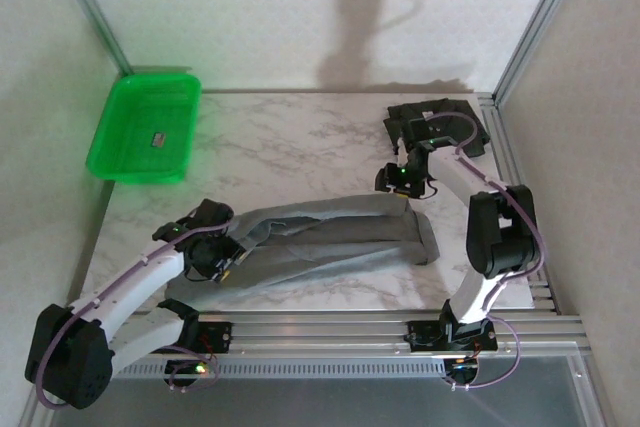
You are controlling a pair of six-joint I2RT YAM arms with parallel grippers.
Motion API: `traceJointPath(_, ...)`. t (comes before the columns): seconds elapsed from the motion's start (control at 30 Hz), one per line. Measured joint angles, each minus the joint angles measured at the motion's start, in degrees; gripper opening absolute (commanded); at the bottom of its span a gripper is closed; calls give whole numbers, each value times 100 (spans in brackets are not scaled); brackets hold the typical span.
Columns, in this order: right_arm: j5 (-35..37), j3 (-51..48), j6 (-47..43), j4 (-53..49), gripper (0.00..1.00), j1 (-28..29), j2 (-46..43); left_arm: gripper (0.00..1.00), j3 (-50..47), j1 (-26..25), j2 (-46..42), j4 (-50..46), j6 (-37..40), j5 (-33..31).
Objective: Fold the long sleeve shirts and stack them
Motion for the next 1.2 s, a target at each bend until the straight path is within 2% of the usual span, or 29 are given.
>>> traceJointPath(0.4,-673,125,-302,-9,52,118,264,45,-409,2,55,802,-354,-175)
traceJointPath(0.6,-1001,-413,-341,-249,50,245,48,43,-409,2,33,1034,-507,-302)
traceJointPath(0.8,-1062,-909,-337,-579,49,247,17,41,-494,2,28,1056,-529,-297)
traceJointPath(1.2,-1176,-999,-337,-669,43,247,273,31,-557,2,39,1211,-573,-328)
